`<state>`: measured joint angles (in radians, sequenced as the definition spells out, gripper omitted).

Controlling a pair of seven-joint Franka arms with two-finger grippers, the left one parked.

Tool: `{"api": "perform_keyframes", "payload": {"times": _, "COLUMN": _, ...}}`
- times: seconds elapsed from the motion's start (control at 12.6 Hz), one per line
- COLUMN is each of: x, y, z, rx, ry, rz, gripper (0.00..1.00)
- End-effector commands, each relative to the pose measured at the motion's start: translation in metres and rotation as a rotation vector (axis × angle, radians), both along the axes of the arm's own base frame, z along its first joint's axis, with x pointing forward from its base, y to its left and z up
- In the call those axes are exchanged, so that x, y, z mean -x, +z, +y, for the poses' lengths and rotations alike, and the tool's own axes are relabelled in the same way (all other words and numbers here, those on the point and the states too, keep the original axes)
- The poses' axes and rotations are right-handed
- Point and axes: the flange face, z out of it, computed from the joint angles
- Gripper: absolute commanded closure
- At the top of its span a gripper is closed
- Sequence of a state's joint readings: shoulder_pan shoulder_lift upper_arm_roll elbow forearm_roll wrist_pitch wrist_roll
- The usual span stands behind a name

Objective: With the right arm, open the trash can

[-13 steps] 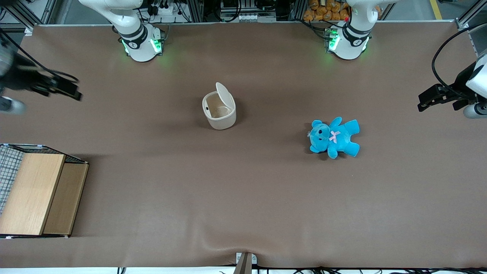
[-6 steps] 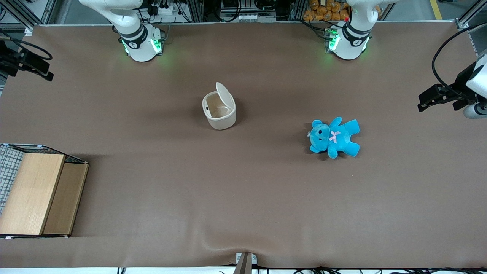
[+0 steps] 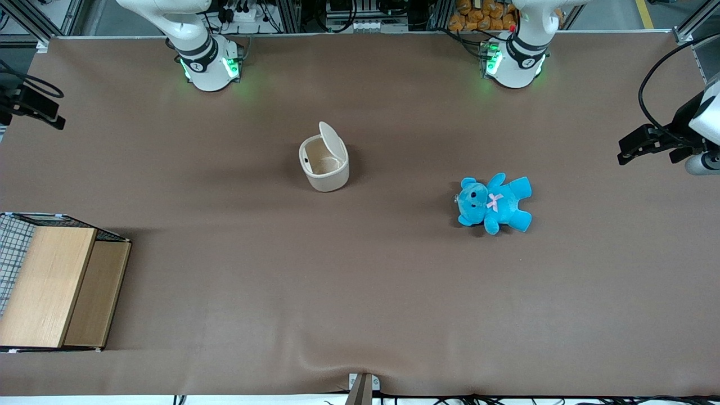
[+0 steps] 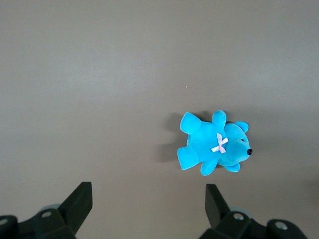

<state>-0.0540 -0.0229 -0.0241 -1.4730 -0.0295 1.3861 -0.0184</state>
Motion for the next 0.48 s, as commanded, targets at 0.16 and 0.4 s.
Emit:
{"api": "perform_keyframes", "payload": {"times": 0.16, "x": 0.0028, "y": -0.0074, "z": -0.0123, "rx": 0.007, "ry": 0.022, "rz": 0.003, "gripper": 0.0}}
{"api": "perform_keyframes", "payload": {"times": 0.4, "x": 0.0005, "y": -0.0095, "z": -0.0108, "rx": 0.008, "ry": 0.026, "rz": -0.002, "gripper": 0.0}}
